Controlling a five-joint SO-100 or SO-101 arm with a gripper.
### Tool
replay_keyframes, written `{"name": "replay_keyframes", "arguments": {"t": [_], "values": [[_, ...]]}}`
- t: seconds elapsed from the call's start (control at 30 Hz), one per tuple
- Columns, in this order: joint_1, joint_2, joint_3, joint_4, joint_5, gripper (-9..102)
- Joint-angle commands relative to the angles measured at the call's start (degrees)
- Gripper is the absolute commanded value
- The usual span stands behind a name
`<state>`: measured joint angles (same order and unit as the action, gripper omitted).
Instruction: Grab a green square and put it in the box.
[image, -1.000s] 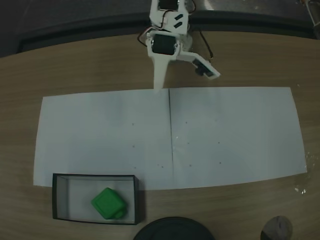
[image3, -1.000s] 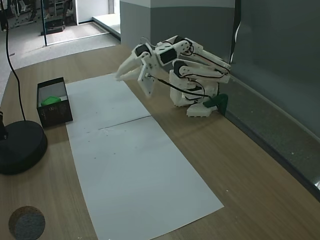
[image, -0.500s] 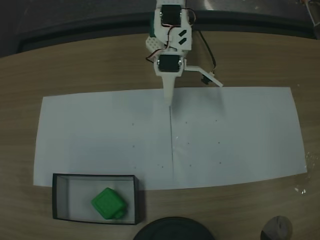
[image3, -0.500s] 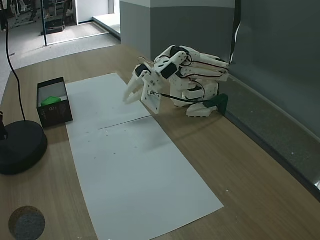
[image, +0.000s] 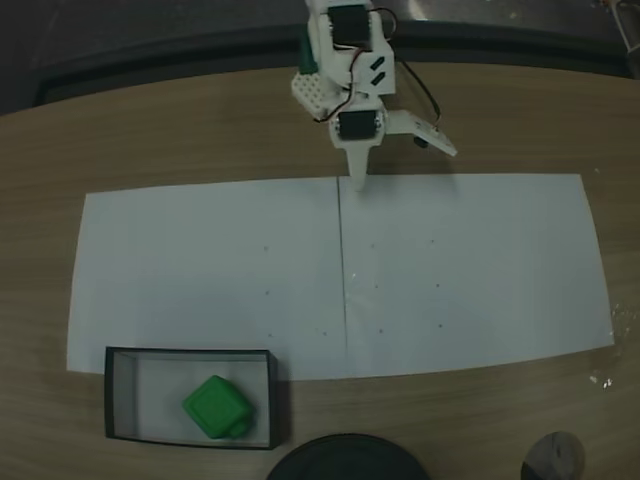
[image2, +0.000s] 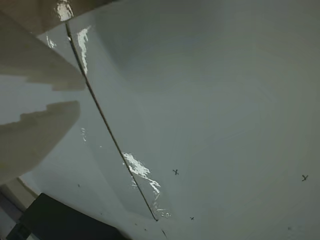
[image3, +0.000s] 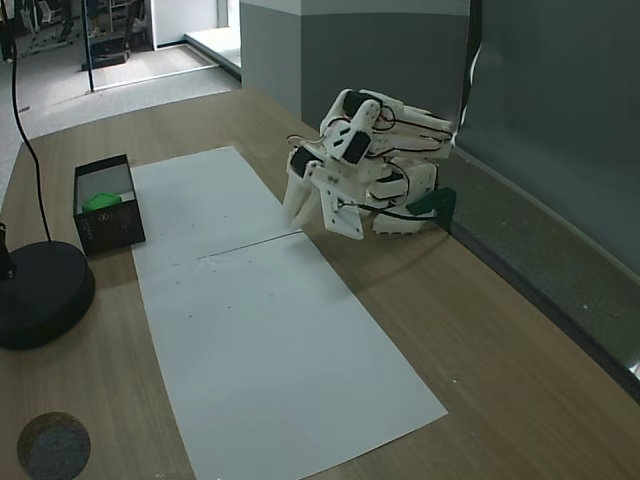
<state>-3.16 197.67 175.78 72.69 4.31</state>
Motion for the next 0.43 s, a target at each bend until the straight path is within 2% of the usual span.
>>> {"name": "replay_keyframes", "arguments": {"t": [0.0, 0.4], "values": [[0.35, 1.58, -3.69, 0.88, 0.0, 0], [0.09, 1.58, -3.78, 1.23, 0.26, 0]]}}
